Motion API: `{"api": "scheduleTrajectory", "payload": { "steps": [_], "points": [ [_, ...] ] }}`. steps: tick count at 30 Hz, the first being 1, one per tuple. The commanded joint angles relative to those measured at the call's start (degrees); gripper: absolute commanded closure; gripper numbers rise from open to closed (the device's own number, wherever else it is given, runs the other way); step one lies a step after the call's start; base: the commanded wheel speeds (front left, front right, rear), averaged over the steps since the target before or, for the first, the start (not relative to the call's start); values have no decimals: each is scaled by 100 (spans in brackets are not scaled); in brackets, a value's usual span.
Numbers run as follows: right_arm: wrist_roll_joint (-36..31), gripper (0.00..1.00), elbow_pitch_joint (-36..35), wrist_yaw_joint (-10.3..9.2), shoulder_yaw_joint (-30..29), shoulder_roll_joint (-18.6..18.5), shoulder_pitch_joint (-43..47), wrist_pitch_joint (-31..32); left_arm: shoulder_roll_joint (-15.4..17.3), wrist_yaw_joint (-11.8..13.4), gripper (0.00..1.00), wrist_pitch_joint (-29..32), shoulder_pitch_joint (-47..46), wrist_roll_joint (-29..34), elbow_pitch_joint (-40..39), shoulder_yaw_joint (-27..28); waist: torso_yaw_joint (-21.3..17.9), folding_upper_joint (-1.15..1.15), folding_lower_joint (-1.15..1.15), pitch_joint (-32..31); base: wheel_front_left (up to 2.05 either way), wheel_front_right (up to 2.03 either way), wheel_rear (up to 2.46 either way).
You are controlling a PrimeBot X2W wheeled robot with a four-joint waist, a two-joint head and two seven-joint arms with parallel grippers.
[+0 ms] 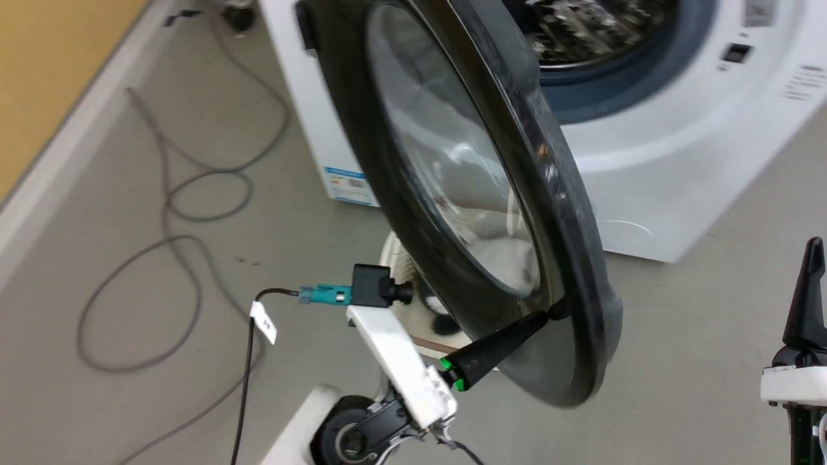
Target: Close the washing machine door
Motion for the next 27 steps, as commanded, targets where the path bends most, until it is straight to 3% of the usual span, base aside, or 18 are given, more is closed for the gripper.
{"api": "scheduleTrajectory", "payload": {
  "steps": [1, 10, 16, 20, 26, 27],
  "points": [
    [31, 0, 7, 5, 13, 12, -67, -24, -54, -26, 100, -135, -175, -40, 127, -131, -266, 0, 0, 38, 0, 0, 0],
    [88, 0, 54, 5, 28, 12, -24, -24, -82, -26, 100, -612, -396, -108, 440, -675, -477, 0, 0, 25, 0, 0, 0],
    [112, 0, 95, 5, 49, 12, 52, -24, 312, -26, 100, -1285, -471, 178, 40, -858, -466, 0, 0, -114, 0, 0, 0],
    [113, 0, 113, 5, 55, 12, 114, -24, 689, -26, 100, -2141, -564, 500, -235, -864, -448, 0, 0, -231, 0, 0, 0],
    [148, 0, 104, 5, 81, 12, 237, -24, 1459, -26, 100, -3949, -900, 2068, 129, -958, -395, 0, 0, -421, 0, 0, 0],
    [155, 0, 80, 5, 93, 12, 309, -24, 1416, 12, 100, -4065, -929, 3026, 507, -313, -360, 0, 0, -487, 0, 0, 0]
  ]
}}
